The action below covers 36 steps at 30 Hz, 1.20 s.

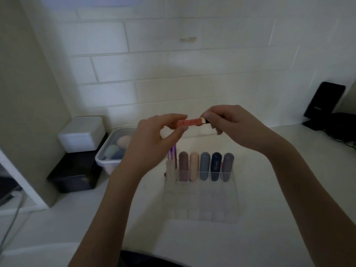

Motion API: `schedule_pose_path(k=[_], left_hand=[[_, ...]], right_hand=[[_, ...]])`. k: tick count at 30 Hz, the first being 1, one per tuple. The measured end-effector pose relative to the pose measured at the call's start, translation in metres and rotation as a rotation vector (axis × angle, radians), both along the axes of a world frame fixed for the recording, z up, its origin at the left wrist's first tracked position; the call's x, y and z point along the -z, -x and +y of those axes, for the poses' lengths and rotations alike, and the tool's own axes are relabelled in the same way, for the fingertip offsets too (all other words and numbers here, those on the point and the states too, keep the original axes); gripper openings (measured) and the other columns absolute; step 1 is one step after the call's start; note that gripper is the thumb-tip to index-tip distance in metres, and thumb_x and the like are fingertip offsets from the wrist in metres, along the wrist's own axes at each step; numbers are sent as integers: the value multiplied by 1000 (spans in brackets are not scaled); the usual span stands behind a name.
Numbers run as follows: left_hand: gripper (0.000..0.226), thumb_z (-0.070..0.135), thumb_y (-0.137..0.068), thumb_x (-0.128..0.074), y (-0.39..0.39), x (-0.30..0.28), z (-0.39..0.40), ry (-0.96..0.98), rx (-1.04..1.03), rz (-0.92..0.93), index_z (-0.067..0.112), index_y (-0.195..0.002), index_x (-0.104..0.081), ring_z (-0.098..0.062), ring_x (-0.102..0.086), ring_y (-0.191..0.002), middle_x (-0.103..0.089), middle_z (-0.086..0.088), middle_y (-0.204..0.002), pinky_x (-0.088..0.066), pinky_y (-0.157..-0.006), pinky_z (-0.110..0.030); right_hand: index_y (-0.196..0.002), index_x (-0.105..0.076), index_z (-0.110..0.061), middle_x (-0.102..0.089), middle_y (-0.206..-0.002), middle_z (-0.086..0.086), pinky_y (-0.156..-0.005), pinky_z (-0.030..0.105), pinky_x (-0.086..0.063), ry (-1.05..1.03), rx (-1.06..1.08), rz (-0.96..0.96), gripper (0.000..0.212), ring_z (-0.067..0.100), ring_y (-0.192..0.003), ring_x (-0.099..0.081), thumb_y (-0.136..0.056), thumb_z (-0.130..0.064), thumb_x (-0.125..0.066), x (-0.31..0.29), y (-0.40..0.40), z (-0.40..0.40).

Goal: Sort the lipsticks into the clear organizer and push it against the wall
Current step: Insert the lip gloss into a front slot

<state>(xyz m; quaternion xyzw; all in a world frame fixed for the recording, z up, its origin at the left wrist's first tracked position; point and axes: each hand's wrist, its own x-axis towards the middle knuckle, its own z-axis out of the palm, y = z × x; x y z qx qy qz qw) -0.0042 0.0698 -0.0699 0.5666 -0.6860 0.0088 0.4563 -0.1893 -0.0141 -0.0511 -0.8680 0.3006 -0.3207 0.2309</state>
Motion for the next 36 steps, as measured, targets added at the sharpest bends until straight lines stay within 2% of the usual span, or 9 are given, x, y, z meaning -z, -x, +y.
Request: schedule_pose_path(k=[6,10,16,20,22,26,28,30,36], left_hand=[[21,32,-83,-61,15,14,20,145,-21,-96,20,-97,-72,-10,-59,-73,-63,15,-78,-45,-71,-28],[33,44,-81,-57,9,36,23,159,-58,-116,23,-104,-69,-7,-59,-95,-69,12,-98,-43,-90,-27],[30,39,-88,-45,-2,67,31,223,-211,394,19,-94,-67,-14,-61,-88,-66,7,-88,-48,-76,-30],[31,41,-85,-46,-3,80,26,160,-217,457,18,-87,-67,-14,-62,-87,-67,4,-86,-48,-76,-31],[28,40,-85,-46,-2,84,24,150,-224,438,20,-85,-66,-15,-61,-85,-67,4,-85,-47,-75,-31],[14,28,-87,-51,-4,88,18,144,-250,419,22,-83,-63,-17,-60,-83,-65,8,-81,-47,-74,-36],[14,28,-87,-51,-7,89,15,143,-249,417,22,-82,-63,-18,-61,-84,-65,6,-81,-48,-74,-37],[18,28,-88,-50,-12,86,11,157,-253,407,19,-82,-64,-15,-60,-81,-64,8,-80,-47,-73,-33],[20,2,-90,-51,-22,67,-22,97,-169,417,18,-95,-63,6,-62,-81,-66,4,-89,-44,-74,-4]], right_hand=[[-105,-66,-12,-59,-69,3,-63,20,-52,-250,-134,-284,18,8,-60,-56,-94,-16,-52,-4,-1,11],[-94,-61,-7,-68,-72,8,-64,27,-56,-235,-116,-281,10,19,-65,-64,-86,-13,-65,0,-2,13],[-80,-58,-16,-68,-73,3,-66,30,-52,1,-75,-18,17,17,-67,-63,-78,-24,-73,10,-15,27],[-84,-56,-19,-62,-74,-3,-50,32,-54,73,-101,208,15,13,-56,-61,-83,-29,-67,17,-28,42],[-90,-55,-18,-57,-73,-5,-31,13,-38,82,-101,332,13,8,-41,-56,-87,-29,-63,21,-31,46],[-96,-60,-13,-58,-92,3,-51,-1,-38,223,-112,466,18,1,-43,-41,-87,-29,-63,28,-35,46],[-97,-64,-17,-54,-88,-4,-38,11,-39,142,-146,392,20,1,-46,-50,-85,-33,-64,24,-34,43],[-99,-65,-25,-51,-78,-9,-52,18,-40,93,-121,236,21,2,-53,-49,-84,-38,-64,17,-27,33],[-93,-67,-25,-57,-69,-6,-57,13,-40,87,193,-69,9,8,-59,-48,-85,-29,-65,17,20,-24]])
